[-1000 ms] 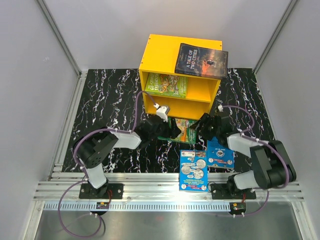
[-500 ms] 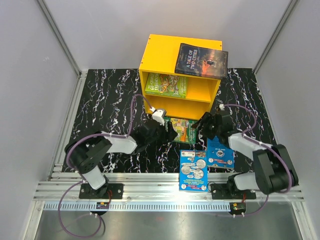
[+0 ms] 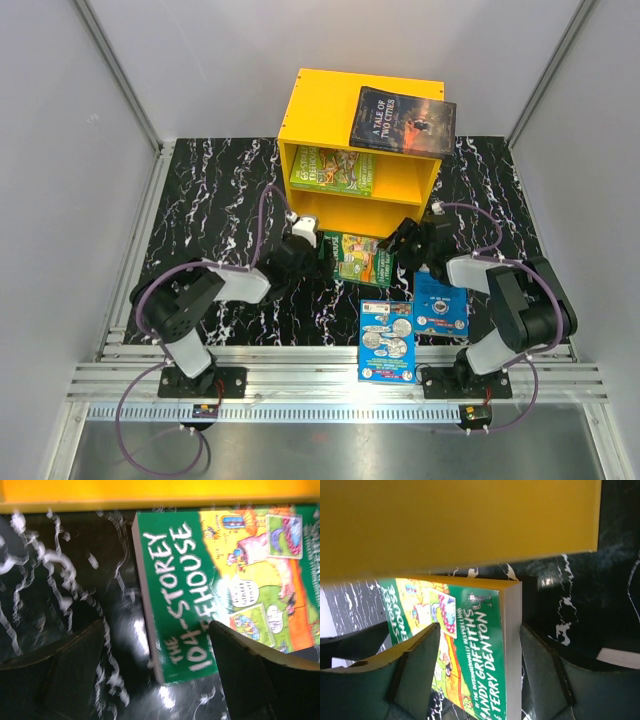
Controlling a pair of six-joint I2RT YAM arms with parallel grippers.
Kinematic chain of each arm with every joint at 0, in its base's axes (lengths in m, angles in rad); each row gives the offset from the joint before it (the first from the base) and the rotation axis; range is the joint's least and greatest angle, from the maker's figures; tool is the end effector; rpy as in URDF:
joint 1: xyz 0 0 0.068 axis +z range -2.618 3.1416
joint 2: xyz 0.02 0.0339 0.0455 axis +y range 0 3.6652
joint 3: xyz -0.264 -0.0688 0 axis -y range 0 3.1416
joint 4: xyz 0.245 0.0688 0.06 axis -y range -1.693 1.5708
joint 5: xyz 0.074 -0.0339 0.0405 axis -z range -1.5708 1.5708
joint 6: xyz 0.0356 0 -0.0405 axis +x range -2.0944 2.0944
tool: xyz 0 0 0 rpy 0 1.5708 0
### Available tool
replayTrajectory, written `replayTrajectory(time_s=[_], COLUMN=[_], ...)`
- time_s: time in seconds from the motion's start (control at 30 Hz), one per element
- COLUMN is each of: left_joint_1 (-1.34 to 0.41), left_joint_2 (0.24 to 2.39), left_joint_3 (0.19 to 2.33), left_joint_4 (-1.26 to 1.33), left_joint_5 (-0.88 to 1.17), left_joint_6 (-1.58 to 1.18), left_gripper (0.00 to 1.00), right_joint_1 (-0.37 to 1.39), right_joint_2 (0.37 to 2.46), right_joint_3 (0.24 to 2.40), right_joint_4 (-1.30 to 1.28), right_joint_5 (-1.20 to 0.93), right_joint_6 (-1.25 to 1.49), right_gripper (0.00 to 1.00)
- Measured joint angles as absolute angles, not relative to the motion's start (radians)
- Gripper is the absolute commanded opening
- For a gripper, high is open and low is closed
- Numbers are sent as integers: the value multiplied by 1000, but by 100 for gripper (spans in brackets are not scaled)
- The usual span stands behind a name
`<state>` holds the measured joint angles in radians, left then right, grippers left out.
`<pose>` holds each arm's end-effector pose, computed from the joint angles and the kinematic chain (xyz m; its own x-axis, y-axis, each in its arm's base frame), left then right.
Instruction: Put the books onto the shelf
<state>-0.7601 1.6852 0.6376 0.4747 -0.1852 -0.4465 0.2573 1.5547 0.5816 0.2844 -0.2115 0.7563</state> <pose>0.2336 -0.2130 0.1344 -0.5984 -0.0168 -0.8011 0.3400 0.9000 -0.2728 0.2759 0.0803 0.1396 -0.7254 0.5029 -0.4700 0.1268 0.7687 0.6269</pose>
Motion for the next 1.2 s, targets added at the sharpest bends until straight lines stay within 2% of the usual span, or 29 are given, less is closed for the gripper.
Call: replayTrajectory(time_s=[0.07, 0.13, 0.23, 0.77, 0.93, 1.07, 1.2], left_joint_1=[-758, -758, -757, -744, -744, -740, -739], left_joint_2=[1713, 1742, 1763, 1807, 1823, 1816, 1707], left_joint_3=[656, 667, 665, 644, 644, 622, 516], left_joint_4=[504, 552, 604, 730, 764, 790, 776], left_joint_5=[-166, -139, -109, -88, -93, -94, -90], left_joint_6=[-447, -447, -447, -434, -426, -425, -479], left_gripper=[89, 89, 89, 88, 88, 90, 99], right_joint_1=[257, 256, 257, 444, 465, 476, 499], right_joint_2=[1565, 1577, 1583, 1420, 1424, 1424, 1382], right_joint_3=[582, 579, 558, 557, 564, 563, 554], right_joint_4=[304, 329, 348, 123, 107, 99, 90], right_joint_5=[-222, -236, -252, -114, -94, -90, -102], right_joint_6=[760, 771, 786, 801, 802, 802, 801], right_gripper=[69, 59, 50, 44, 16, 0, 0])
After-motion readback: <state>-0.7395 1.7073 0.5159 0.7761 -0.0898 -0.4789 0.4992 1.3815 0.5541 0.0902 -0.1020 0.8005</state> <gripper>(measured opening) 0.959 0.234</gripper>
